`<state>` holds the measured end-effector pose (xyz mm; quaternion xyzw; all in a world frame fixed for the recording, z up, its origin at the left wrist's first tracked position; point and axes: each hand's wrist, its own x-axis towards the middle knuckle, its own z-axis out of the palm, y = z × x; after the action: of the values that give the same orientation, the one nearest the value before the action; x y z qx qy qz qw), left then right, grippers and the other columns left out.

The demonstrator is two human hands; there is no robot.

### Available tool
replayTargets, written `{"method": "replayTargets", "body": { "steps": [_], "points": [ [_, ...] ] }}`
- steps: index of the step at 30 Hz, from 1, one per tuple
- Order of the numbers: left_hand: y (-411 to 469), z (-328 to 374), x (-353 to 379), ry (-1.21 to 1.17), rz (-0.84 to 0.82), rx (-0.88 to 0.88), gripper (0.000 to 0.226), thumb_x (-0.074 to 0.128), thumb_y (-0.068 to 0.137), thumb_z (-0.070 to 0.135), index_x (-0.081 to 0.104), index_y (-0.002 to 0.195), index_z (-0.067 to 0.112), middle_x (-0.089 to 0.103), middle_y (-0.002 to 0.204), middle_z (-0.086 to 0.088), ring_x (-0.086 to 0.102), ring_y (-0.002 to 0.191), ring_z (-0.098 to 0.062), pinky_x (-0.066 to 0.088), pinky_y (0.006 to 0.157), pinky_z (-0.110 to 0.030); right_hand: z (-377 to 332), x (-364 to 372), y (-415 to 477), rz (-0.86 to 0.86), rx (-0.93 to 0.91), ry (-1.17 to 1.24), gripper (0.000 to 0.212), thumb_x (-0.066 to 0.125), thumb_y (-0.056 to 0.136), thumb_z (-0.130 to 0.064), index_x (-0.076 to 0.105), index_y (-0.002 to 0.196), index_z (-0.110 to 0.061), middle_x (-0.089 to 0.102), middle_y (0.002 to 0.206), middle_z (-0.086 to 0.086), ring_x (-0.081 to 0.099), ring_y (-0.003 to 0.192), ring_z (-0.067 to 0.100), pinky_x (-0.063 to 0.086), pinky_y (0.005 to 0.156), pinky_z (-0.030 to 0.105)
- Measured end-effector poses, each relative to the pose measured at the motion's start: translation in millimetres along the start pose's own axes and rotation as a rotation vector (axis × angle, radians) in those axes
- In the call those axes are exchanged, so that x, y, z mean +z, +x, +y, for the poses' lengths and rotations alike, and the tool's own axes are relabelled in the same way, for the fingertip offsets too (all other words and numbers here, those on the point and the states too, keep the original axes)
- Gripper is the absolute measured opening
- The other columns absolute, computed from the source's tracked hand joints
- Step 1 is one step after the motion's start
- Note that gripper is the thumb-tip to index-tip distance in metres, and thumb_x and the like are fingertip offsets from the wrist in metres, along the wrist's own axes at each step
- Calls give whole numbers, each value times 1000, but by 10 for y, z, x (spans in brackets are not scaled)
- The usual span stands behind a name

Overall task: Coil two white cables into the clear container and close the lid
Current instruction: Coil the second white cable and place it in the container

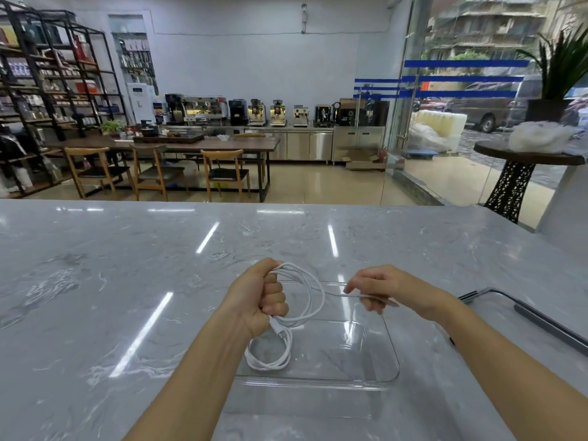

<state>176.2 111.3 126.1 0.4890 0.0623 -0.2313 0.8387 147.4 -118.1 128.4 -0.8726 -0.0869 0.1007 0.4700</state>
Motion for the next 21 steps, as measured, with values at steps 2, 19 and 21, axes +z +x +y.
{"method": "replayTargets", "body": {
  "steps": [2, 19, 21],
  "points": [
    [16, -33, 15, 0, 13, -15, 55, 47, 87, 15, 22, 38, 21, 15, 30, 8, 13, 21, -6, 12, 28, -9, -52, 53, -26, -29, -5, -49, 46, 59, 78, -53, 64, 98, -12, 64, 70, -3, 53, 57, 9, 39, 54, 15],
    [40, -75, 94, 6, -74, -79, 52, 44, 95, 30, 51, 49, 8, 53, 41, -6, 53, 35, -15, 49, 42, -22, -400, 536, 218, 272, -141, 306, 29, 47, 95, -20, 65, 82, -2, 46, 45, -3, 31, 35, 6, 24, 36, 17],
    [-20, -46, 65, 316, -28, -5, 46, 44, 95, 33, 60, 65, 3, 69, 61, -15, 68, 55, -23, 59, 54, -35, -386, 494, 207, 279, -176, 215, 29, 49, 94, -18, 64, 82, 3, 46, 47, -3, 34, 36, 3, 29, 39, 14]
  ]
}}
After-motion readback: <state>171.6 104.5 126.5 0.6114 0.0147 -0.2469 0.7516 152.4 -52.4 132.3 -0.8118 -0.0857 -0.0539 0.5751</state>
